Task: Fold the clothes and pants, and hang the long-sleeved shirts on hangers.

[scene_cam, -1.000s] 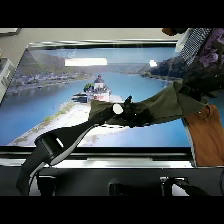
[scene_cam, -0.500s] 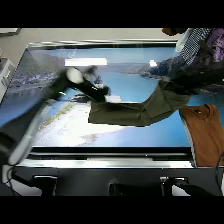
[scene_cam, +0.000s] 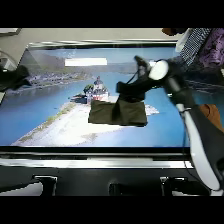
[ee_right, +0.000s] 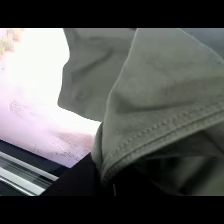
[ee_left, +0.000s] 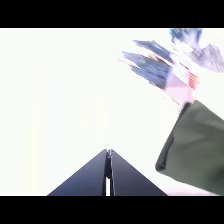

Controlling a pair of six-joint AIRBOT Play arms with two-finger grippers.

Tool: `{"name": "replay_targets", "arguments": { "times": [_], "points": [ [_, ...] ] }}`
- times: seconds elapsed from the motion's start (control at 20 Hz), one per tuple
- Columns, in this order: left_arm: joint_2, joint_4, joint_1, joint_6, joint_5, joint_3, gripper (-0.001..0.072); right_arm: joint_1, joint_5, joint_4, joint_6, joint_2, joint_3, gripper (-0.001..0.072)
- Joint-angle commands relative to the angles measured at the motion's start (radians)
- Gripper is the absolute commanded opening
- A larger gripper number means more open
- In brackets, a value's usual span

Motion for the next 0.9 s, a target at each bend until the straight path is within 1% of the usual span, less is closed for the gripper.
{"name": "replay_targets", "arguments": {
  "times": [0.0,0.1,0.3,0.35,0.4,0.45,0.5,0.55,0.6,0.7,0.75,0.85],
  "points": [
    [0.032,0.006,0.084,0.002,-0.022,-0.001,0.0016,0.066,-0.131,0.079,0.031,-0.106,0.001,0.0029],
    [0.032,-0.013,0.076,0.003,-0.019,-0.008,0.0016,0.066,-0.163,0.12,0.031,-0.133,0.001,0.0029],
    [0.03,-0.013,0.045,0.003,-0.011,-0.014,0.0017,0.069,-0.177,0.132,0.031,-0.143,0.001,0.0031],
    [0.03,-0.013,0.037,0.003,-0.005,-0.015,0.0017,0.076,-0.184,0.149,0.031,-0.144,0.001,0.0052],
    [0.03,-0.013,0.03,0.003,0.002,-0.015,0.0017,0.083,-0.206,0.168,0.03,-0.144,0.001,0.0113],
    [0.03,-0.013,0.024,0.002,0.008,-0.015,0.0017,0.089,-0.234,0.195,0.02,-0.144,0.001,0.0225],
    [0.029,-0.013,0.015,-0.008,0.011,-0.016,0.0017,0.1,-0.268,0.237,0.005,-0.144,0.001,0.0373],
    [0.027,-0.013,0.009,-0.016,0.011,-0.016,0.0017,0.11,-0.295,0.284,-0.014,-0.144,0.003,0.0447],
    [0.025,-0.013,0.002,-0.016,0.011,-0.017,0.0017,0.113,-0.311,0.346,-0.046,-0.143,0.009,0.0447],
    [0.02,-0.013,-0.015,-0.021,0.012,-0.02,0.0017,0.113,-0.283,0.473,-0.134,-0.141,0.046,0.0448],
    [0.02,-0.013,-0.022,-0.038,0.015,-0.026,0.0018,0.111,-0.267,0.487,-0.161,-0.132,0.076,0.0456],
    [0.02,-0.013,-0.03,-0.059,0.019,-0.04,0.0017,0.082,-0.24,0.457,-0.189,-0.093,0.124,0.0468]
  ]
}}
